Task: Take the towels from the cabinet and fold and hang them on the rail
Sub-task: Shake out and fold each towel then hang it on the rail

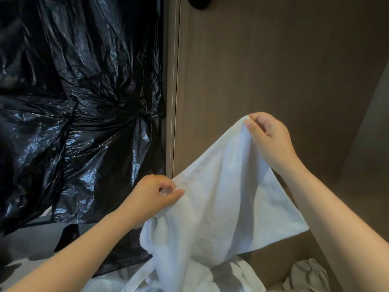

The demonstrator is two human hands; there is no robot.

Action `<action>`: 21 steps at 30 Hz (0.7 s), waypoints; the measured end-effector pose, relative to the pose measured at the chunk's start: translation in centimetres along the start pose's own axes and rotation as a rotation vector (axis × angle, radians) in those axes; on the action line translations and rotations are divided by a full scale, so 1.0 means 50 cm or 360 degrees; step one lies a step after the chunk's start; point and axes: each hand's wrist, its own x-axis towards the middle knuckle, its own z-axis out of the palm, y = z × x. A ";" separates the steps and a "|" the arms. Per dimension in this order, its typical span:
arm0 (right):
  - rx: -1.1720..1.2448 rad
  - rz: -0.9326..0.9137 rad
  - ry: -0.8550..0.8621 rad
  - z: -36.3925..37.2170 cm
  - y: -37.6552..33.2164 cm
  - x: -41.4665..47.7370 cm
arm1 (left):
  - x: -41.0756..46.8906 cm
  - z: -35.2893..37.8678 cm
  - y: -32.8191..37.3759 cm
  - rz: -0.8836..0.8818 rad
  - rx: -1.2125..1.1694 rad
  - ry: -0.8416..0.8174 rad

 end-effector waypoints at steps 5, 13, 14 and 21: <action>-0.0035 -0.0038 -0.0009 -0.008 -0.001 0.011 | 0.008 0.008 -0.005 0.0021 -0.0005 0.0024; -0.0065 -0.0012 -0.0005 -0.008 0.015 0.008 | 0.019 0.010 -0.040 0.0085 -0.0025 -0.0020; -0.0070 -0.0006 0.0010 -0.011 0.018 0.009 | 0.018 0.010 -0.048 0.0031 0.0007 -0.0076; -0.0139 0.0026 -0.0018 -0.008 0.040 0.009 | 0.005 0.021 -0.096 -0.0235 -0.0119 -0.0087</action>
